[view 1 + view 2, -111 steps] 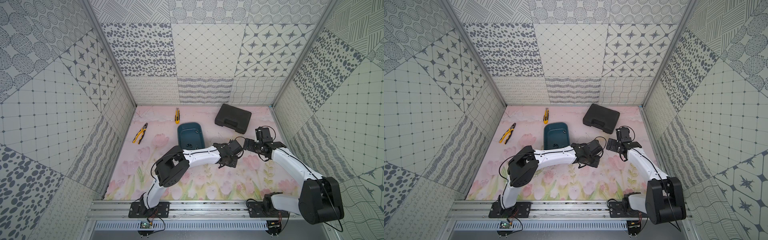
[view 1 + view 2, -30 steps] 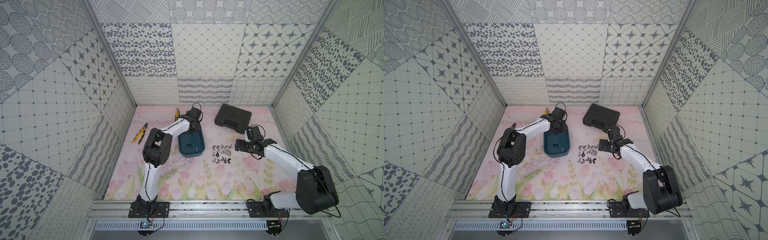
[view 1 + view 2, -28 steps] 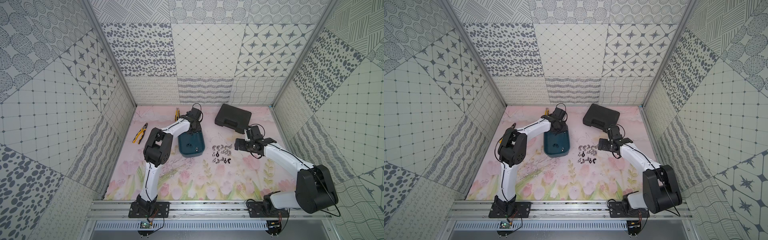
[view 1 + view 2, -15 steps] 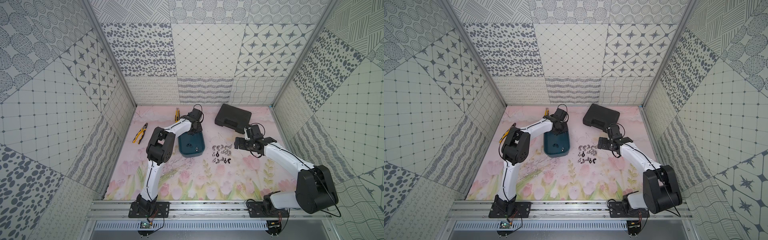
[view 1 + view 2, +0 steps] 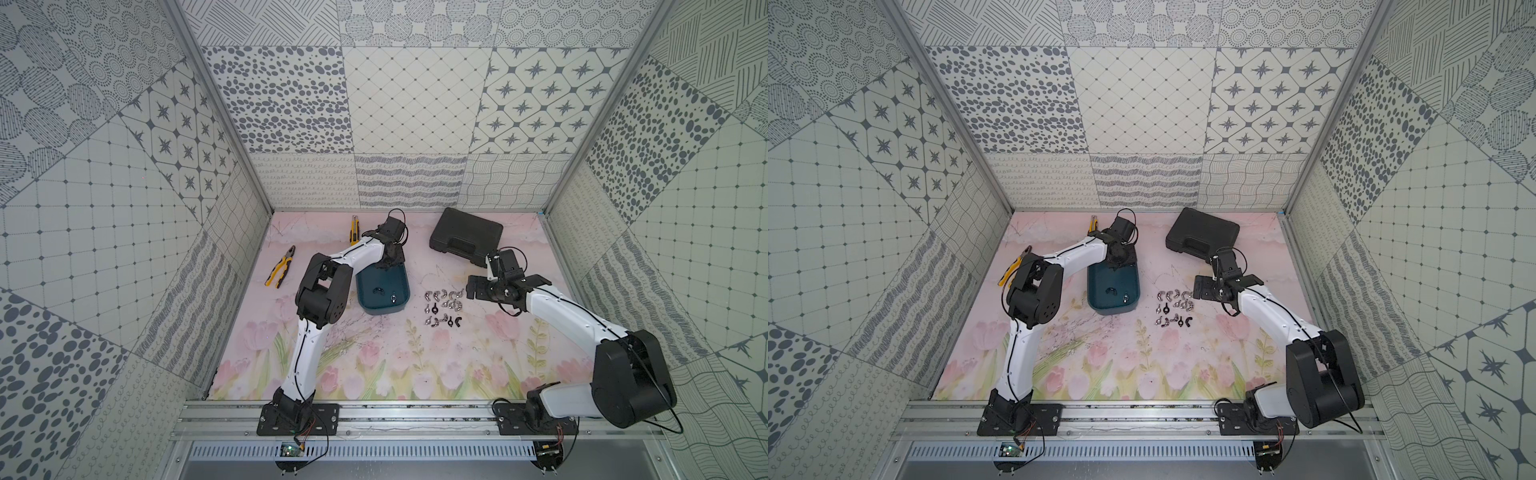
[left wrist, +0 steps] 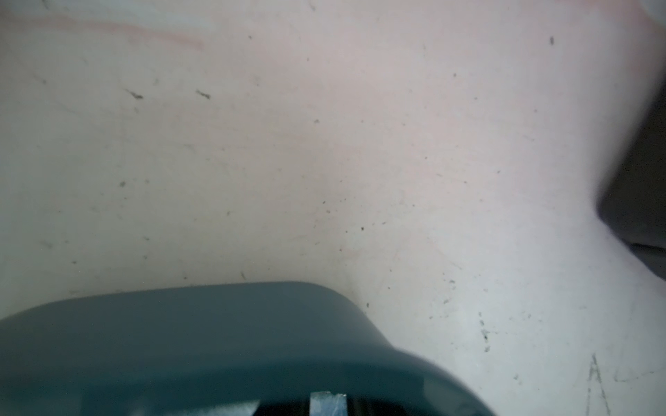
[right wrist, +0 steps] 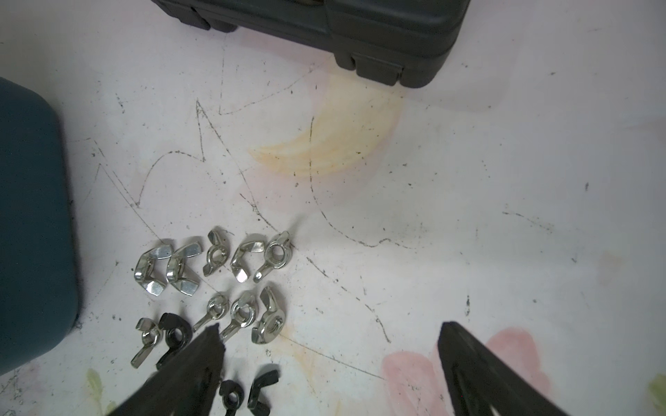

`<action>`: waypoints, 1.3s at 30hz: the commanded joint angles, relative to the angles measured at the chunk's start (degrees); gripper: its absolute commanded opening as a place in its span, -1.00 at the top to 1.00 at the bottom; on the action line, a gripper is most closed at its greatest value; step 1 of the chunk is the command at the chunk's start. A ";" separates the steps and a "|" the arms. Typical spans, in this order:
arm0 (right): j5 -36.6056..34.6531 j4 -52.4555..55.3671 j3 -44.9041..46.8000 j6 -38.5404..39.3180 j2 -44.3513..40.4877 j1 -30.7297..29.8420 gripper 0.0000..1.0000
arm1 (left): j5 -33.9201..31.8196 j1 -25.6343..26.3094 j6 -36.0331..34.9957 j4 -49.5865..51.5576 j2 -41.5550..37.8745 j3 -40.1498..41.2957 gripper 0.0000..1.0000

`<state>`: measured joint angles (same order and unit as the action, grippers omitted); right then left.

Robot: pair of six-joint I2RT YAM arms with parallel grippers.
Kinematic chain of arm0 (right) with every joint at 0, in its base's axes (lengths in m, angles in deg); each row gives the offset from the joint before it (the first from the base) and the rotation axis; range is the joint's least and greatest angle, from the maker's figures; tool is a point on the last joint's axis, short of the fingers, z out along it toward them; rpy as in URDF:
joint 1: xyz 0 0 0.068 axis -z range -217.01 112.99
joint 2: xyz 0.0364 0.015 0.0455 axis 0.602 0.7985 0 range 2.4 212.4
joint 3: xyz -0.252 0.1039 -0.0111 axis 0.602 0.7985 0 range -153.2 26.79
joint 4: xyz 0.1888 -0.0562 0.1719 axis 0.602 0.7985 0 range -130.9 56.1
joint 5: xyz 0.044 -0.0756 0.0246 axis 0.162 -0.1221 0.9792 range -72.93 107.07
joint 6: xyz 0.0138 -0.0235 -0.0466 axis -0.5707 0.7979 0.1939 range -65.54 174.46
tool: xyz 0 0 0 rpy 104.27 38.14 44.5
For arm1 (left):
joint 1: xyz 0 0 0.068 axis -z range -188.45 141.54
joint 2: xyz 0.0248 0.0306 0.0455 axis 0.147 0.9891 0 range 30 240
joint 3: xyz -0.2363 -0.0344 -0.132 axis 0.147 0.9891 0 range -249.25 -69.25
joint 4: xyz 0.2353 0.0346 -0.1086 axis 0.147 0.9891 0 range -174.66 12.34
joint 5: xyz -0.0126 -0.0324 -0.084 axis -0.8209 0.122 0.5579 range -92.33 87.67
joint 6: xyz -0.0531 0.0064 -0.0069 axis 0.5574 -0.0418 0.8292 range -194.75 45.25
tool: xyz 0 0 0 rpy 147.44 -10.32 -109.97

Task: Take out the wing nut from the storage box
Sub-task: Pick up the wing nut from the storage box.

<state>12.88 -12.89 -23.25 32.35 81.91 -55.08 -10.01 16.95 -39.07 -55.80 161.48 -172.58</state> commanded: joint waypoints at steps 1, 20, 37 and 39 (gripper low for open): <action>-0.56 -1.05 -0.57 -0.15 -1.60 -0.44 -0.95 | -1.68 -0.16 -2.18 4.70 0.49 -0.43 0.67; -0.03 0.37 -3.15 0.74 0.09 -1.62 -0.95 | -1.90 0.49 -2.01 1.07 -14.26 11.86 0.98; -2.38 2.09 -2.49 0.90 -1.88 -1.22 -0.95 | -3.50 17.42 -4.80 1.35 -34.34 23.98 0.96; -2.61 2.48 -2.43 1.01 -2.07 -1.11 -0.95 | -4.00 20.24 -4.72 1.46 -34.59 24.84 0.97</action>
<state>11.53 -10.44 -25.61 32.59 81.36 -56.35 -12.22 32.28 -41.98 -55.25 128.63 -149.31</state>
